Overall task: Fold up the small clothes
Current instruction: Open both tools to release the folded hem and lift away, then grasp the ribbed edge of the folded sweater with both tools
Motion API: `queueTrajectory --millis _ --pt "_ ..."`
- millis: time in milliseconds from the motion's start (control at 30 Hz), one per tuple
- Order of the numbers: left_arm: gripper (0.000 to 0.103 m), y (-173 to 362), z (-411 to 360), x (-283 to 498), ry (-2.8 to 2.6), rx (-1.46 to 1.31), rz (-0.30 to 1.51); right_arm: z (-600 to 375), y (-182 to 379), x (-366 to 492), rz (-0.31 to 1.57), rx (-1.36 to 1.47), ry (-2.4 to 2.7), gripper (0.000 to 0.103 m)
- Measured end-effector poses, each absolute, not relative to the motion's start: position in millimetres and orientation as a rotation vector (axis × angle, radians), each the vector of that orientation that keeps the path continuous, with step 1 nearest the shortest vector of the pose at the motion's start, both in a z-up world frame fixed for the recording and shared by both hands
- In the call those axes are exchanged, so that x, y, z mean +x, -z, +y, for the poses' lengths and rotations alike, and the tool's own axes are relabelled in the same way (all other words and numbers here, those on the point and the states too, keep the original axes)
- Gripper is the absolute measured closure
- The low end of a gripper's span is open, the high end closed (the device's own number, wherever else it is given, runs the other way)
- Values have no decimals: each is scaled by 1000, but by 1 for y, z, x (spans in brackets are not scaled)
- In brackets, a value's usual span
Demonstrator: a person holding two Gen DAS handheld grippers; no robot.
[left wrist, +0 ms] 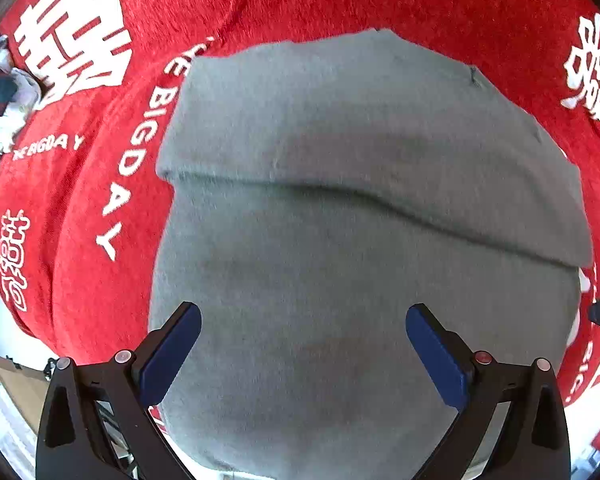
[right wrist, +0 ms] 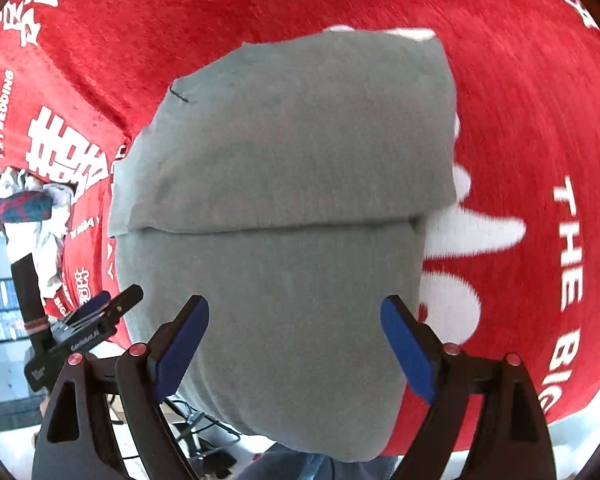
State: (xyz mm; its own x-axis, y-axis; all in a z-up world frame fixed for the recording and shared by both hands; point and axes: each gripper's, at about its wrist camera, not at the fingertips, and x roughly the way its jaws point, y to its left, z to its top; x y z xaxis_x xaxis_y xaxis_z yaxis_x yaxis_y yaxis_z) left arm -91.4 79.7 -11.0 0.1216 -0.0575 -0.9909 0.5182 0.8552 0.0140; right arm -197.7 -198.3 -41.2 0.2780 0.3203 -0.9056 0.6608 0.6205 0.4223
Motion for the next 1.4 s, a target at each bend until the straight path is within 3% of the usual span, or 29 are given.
queueTrajectory --millis 600,800,1167,1400 --pt "0 14 154 -131 521 448 1403 -139 43 -246 1301 1033 303 13" --pt "0 30 195 -146 532 409 1485 -119 53 -276 1349 1040 224 13" --pt "0 82 253 -177 516 350 1655 -77 117 -356 1528 1089 194 13" --pt "0 119 250 -194 544 326 1721 -66 163 -368 1508 1125 210 13"
